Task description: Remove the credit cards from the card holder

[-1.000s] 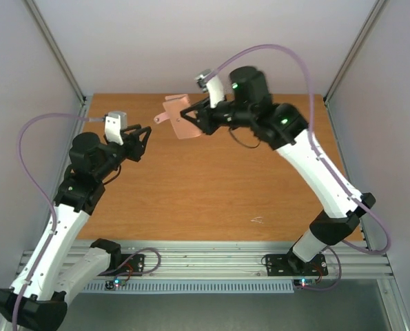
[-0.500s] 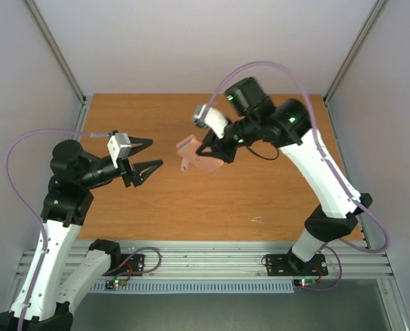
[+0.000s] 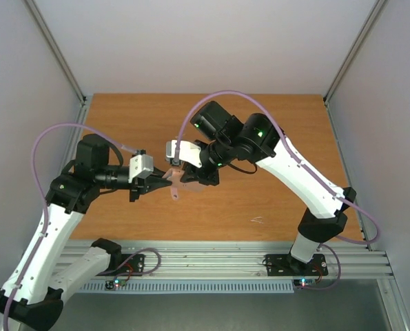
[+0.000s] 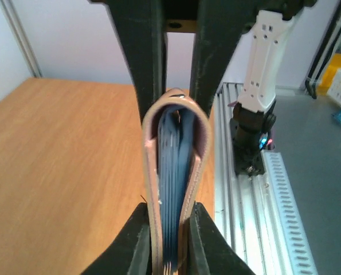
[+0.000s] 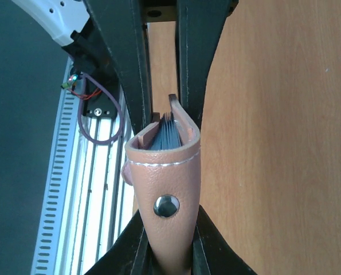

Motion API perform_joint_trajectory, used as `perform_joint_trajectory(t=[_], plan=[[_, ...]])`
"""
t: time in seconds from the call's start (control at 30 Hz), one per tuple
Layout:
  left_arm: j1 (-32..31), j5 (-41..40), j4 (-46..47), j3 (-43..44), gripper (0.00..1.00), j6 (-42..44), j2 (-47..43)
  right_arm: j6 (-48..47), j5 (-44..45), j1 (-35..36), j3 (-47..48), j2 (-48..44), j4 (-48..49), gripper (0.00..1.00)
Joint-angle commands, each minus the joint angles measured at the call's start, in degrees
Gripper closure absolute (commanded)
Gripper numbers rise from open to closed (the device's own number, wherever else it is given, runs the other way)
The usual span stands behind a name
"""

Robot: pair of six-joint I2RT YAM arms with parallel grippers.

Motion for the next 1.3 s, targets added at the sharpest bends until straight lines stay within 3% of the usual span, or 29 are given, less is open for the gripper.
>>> perform_joint_trajectory(t=[0.0, 0.13, 0.2, 0.27, 0.3, 0.33, 0.43, 0.57, 0.73, 0.8, 0.9, 1.0, 1.13, 1.23, 1.27], plan=[[-0.5, 2.2, 6.2, 0.7, 0.99, -2.6, -0.5, -3.9, -0.1, 0.8, 1.2, -1.7, 2.2, 0.96], [-0.5, 2.5, 19.5, -2.3, 1.0, -14.4, -2.0, -3.3, 0.0, 0.7, 1.0, -2.3, 4.2, 0.97], [-0.5, -2.0, 31.6, -5.5, 1.0, -23.2, -3.7, -1.2, 1.5, -0.2, -0.2, -3.5, 7.4, 0.72], [-0.3, -10.0, 46.9, -9.7, 1.0, -36.7, -6.0, 1.8, -2.2, -3.1, -3.2, -5.9, 11.9, 0.32], [-0.3, -14.1, 50.9, -10.4, 1.0, -42.4, -6.9, 4.0, -6.2, -5.3, -5.2, -7.7, 15.3, 0.07], [-0.3, -16.7, 53.3, -10.2, 1.0, -46.8, -6.7, 7.3, -11.3, -7.6, -8.0, -9.7, 19.7, 0.02], [-0.2, -18.8, 58.3, -9.0, 1.0, -54.3, -6.1, 19.7, -23.4, -12.8, -20.2, -17.1, 39.4, 0.01], [-0.2, -14.6, 62.9, -6.0, 1.0, -64.6, -6.0, 33.6, -24.8, -13.9, -33.6, -22.7, 64.8, 0.01], [-0.2, -11.8, 62.6, -4.0, 1.0, -65.0, -6.8, 42.9, -27.8, -15.9, -37.0, -23.1, 76.3, 0.01], [-0.3, -12.0, 63.0, -4.4, 1.0, -65.4, -7.0, 44.4, -30.7, -15.8, -35.1, -21.7, 76.6, 0.02], [-0.3, -11.8, 63.9, -4.5, 1.0, -65.7, -6.9, 47.0, -34.0, -15.8, -31.9, -18.7, 75.0, 0.11], [-0.3, -11.8, 63.4, -4.5, 1.0, -65.8, -7.1, 49.3, -37.6, -15.9, -31.5, -17.6, 77.9, 0.34], [-0.2, -12.8, 63.0, -5.3, 1.0, -66.0, -7.7, 49.5, -40.3, -16.0, -30.8, -17.4, 78.0, 0.94], [-0.2, -14.2, 59.6, -6.5, 1.0, -65.5, -8.5, 46.4, -40.1, -17.1, -30.2, -18.5, 71.9, 0.99], [-0.2, -15.0, 57.1, -7.0, 0.94, -63.8, -8.8, 43.1, -39.7, -17.3, -28.8, -18.8, 66.5, 0.99]])
